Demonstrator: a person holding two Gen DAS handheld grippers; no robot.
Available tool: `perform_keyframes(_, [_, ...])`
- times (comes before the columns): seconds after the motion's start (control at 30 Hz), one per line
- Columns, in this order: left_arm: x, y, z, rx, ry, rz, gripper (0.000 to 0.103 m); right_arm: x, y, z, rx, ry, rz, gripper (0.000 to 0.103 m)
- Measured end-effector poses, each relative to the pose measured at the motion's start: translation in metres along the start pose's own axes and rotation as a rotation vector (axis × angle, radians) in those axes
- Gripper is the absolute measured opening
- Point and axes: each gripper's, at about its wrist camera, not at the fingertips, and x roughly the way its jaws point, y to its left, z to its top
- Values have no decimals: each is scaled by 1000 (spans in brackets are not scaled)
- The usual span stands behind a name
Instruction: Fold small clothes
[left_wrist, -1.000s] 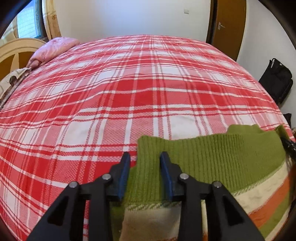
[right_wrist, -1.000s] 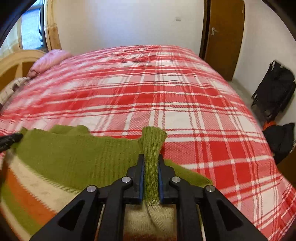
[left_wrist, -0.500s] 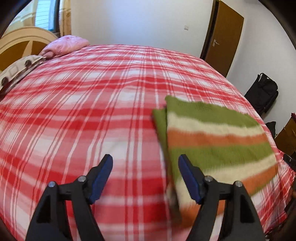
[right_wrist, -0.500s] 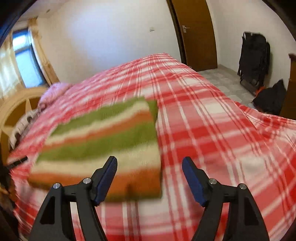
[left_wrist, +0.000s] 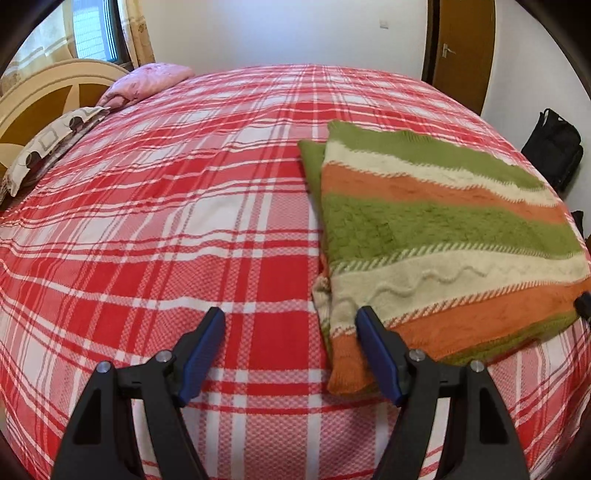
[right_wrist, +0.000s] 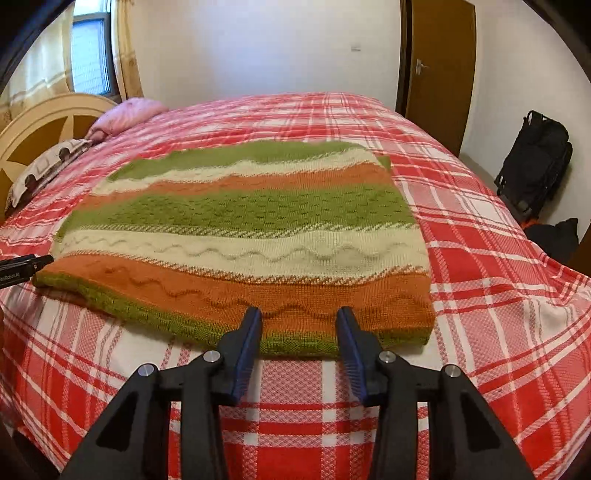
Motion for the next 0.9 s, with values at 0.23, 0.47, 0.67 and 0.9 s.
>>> perform_keyframes(0.23, [-18, -2, 0, -6, 3, 1, 76, -16, 6, 25, 36, 14, 62, 44])
perform_keyframes(0.47, [-32, -11, 7, -78, -16, -132, 86, -12, 37, 72, 67, -22, 191, 45])
perform_keyframes(0.67, [-6, -14, 3, -165, 83, -239, 86, 0, 72, 67, 44, 9, 264, 45])
perform_keyframes(0.9, [-1, -16, -5, -276, 51, -301, 48, 11, 75, 52, 57, 52, 285, 45])
